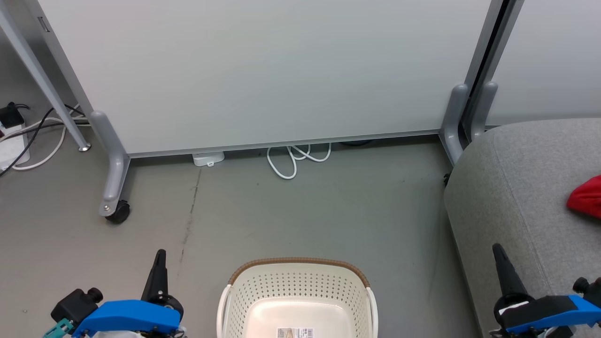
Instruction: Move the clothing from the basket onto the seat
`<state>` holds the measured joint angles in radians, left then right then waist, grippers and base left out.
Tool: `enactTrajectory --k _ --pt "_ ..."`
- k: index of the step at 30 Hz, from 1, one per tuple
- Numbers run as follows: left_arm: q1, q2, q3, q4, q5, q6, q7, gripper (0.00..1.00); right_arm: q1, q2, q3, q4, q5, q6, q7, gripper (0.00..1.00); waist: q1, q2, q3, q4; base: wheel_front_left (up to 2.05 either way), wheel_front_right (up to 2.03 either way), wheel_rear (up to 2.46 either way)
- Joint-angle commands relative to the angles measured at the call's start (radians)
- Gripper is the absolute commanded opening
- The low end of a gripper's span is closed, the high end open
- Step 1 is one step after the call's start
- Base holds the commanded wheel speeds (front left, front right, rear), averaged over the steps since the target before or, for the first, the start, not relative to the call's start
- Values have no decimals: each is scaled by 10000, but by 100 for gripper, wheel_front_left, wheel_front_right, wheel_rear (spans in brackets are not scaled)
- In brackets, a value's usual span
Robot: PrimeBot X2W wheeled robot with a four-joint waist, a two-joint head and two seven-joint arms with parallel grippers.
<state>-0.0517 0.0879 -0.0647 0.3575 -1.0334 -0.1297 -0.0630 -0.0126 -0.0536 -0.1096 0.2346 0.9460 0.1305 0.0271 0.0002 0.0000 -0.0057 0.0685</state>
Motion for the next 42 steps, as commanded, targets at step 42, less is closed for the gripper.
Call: enactTrajectory --k 42 --pt "-514 -201 1158 -808 -3816 -13 1137 0 -747 23 -47 29 4363 3 602 0 -1 0 50 -387 0 0 0"
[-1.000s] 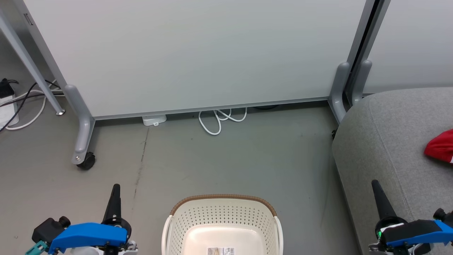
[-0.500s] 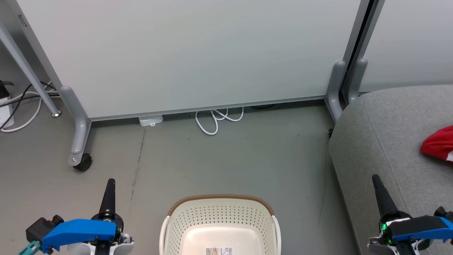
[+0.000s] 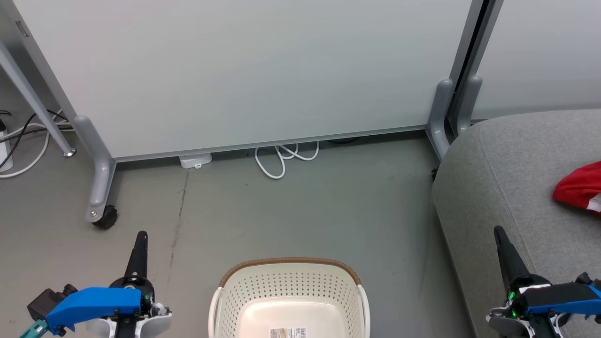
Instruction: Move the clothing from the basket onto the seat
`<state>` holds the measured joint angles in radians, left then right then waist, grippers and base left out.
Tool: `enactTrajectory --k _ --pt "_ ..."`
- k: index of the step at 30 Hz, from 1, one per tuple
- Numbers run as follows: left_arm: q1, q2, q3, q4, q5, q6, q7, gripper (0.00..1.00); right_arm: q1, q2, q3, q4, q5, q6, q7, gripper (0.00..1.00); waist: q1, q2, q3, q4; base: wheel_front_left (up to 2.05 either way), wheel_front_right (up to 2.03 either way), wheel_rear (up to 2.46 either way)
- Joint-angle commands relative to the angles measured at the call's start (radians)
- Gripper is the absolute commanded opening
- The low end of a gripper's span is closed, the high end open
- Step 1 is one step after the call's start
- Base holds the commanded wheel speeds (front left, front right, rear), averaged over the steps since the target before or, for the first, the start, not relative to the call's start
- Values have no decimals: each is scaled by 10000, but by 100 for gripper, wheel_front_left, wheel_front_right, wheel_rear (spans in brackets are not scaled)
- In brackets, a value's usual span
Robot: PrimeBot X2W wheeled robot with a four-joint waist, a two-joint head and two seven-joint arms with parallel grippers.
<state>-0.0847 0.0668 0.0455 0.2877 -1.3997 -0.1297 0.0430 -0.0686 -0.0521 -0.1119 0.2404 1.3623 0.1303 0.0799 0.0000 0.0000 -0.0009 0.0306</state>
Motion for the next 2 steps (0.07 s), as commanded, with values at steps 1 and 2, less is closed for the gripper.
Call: enactTrajectory --k 1,2 --pt "-191 4 76 -124 -227 -13 88 0 -193 8 -24 -26 285 6 72 0 0 0 2 -17 0 0 0" --pt "-196 0 100 -136 -300 -14 109 0 -195 8 -24 -24 364 6 75 0 0 0 4 -27 0 0 0"
